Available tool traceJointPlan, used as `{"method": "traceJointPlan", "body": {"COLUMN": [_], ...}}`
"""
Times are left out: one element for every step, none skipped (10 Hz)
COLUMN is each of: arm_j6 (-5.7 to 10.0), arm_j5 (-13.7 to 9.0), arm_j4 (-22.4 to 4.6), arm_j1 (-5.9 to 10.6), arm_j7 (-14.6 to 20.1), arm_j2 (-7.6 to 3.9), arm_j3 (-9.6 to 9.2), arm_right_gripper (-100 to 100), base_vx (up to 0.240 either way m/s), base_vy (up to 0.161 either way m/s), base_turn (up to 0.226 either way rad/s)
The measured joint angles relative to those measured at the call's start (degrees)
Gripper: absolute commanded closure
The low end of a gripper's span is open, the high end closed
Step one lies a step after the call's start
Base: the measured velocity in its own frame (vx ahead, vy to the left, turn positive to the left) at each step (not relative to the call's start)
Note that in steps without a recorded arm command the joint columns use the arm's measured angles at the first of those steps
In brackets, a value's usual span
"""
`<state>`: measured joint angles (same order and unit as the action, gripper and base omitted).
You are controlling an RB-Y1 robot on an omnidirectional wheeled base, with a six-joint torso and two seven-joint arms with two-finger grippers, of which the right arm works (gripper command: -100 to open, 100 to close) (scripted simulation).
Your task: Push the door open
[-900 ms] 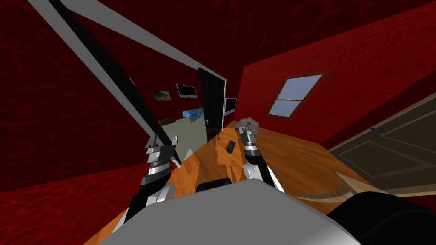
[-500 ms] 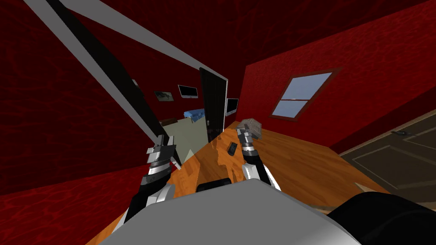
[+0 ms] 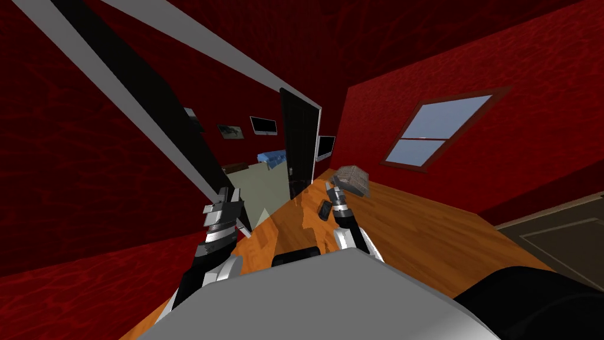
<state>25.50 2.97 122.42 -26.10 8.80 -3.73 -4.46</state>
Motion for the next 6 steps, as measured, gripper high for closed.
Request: {"method": "traceJointPlan", "body": {"arm_j6": [0.57,1.27,1.6,1.93,2.27,2.94], "arm_j5": [-0.06,-0.03,-0.03,0.0,0.03,0.08], "arm_j4": [-1.17,-2.79,-3.92,-4.85,-5.86,-7.33], "arm_j1": [0.31,0.69,1.15,1.31,1.62,1.96], "arm_j7": [0.27,0.54,0.81,1.03,1.24,1.39], "arm_j2": [-0.41,-0.81,-1.22,-1.53,-1.85,-2.06], "arm_j3": [0.04,-0.08,-0.14,-0.29,-0.39,-0.53], "arm_right_gripper": [-100,-100,-100,-100,-100,-100], "base_vx": [0.124,0.133,0.123,0.108,0.098,0.087], "base_vy": [0.023,0.016,-0.003,0.0,0.004,0.003], "base_turn": [0.069,0.063,0.067,0.062,0.061,0.06]}}
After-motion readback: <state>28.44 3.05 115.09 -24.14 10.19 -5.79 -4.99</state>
